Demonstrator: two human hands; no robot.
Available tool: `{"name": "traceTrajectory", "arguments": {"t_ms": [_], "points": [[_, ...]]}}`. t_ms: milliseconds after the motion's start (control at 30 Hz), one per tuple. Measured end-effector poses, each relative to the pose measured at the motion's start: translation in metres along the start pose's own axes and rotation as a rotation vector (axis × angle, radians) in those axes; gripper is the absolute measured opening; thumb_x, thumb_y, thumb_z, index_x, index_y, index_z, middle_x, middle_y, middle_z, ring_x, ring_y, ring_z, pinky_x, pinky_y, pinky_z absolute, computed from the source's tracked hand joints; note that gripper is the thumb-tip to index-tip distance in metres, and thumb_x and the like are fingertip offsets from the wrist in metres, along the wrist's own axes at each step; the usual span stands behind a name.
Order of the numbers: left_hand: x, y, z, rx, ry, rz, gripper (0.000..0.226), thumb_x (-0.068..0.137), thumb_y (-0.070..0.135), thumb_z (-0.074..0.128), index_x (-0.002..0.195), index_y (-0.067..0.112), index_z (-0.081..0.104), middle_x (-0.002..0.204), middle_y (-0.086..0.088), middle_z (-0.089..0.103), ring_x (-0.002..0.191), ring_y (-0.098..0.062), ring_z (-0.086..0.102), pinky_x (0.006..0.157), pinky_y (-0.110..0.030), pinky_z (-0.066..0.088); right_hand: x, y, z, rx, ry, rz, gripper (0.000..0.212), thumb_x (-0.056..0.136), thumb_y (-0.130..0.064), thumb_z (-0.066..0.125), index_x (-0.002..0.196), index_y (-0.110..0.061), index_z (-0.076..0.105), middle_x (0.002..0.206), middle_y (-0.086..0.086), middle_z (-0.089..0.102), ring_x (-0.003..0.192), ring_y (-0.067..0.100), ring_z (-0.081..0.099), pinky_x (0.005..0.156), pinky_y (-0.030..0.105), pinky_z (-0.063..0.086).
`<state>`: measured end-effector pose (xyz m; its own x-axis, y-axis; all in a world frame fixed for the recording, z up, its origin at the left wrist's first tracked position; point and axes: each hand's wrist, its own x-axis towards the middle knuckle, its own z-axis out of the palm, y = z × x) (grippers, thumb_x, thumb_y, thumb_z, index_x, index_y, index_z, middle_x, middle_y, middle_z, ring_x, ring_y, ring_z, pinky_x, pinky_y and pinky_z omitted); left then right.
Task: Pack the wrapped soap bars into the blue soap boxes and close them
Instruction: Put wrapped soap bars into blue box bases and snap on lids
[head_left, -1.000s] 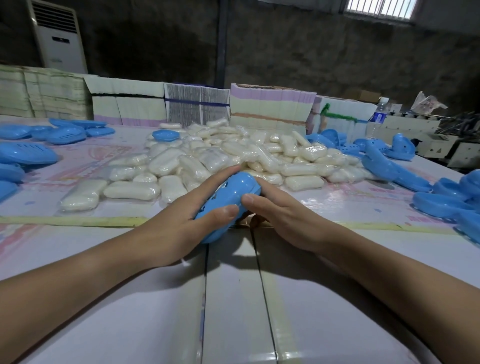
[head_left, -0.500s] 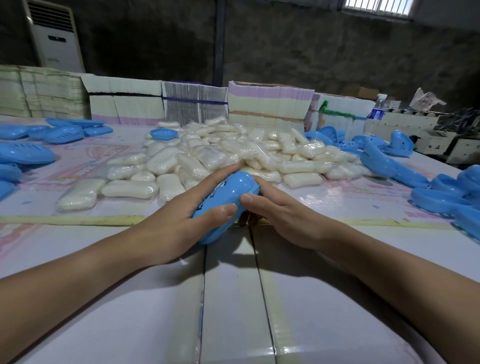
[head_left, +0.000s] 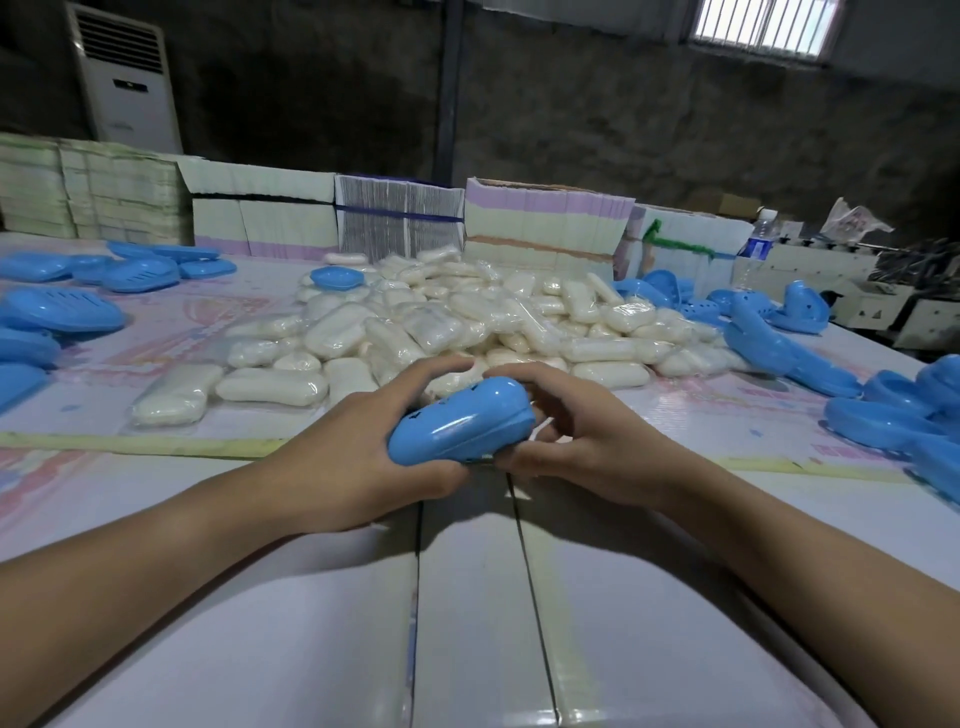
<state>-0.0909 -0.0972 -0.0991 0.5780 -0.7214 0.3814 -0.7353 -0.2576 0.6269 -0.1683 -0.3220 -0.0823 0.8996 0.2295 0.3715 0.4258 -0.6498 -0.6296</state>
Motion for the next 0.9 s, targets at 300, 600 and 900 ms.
{"name": "traceTrajectory", "arguments": {"t_ms": [300,600,900], "points": [[0.002,-0.010,-0.005,0.098,0.116,0.023,0.039,0.069,0.047,0.077,0.105,0.040,0.062,0.091,0.017,0.071,0.084,-0.007,0.066,0.071,-0.032,0.054,-0.001,0.002,-0.004,-0.156,0.101,0.031,0.041,0.074,-0.043,0.073,0.110,-0.027,0.063,0.096,-0.018,0.063,0.084,0.007,0.058,0.064,0.021,0.048],[0.001,-0.012,-0.005,0.078,0.122,0.038,0.038,0.074,0.045,0.077,0.107,0.037,0.061,0.092,0.015,0.071,0.084,-0.008,0.066,0.072,-0.036,0.057,-0.003,-0.005,-0.003,-0.197,0.157,-0.024,0.039,0.077,-0.040,0.077,0.105,-0.014,0.066,0.093,-0.002,0.065,0.086,0.016,0.059,0.069,0.037,0.050],[0.001,-0.011,-0.003,0.025,0.141,0.053,0.042,0.071,0.047,0.076,0.109,0.037,0.060,0.092,0.013,0.070,0.083,-0.010,0.066,0.068,-0.028,0.053,-0.003,-0.009,0.000,-0.197,0.152,-0.077,0.041,0.082,-0.029,0.074,0.120,-0.015,0.062,0.103,-0.002,0.068,0.092,0.014,0.061,0.071,0.031,0.052]]}}
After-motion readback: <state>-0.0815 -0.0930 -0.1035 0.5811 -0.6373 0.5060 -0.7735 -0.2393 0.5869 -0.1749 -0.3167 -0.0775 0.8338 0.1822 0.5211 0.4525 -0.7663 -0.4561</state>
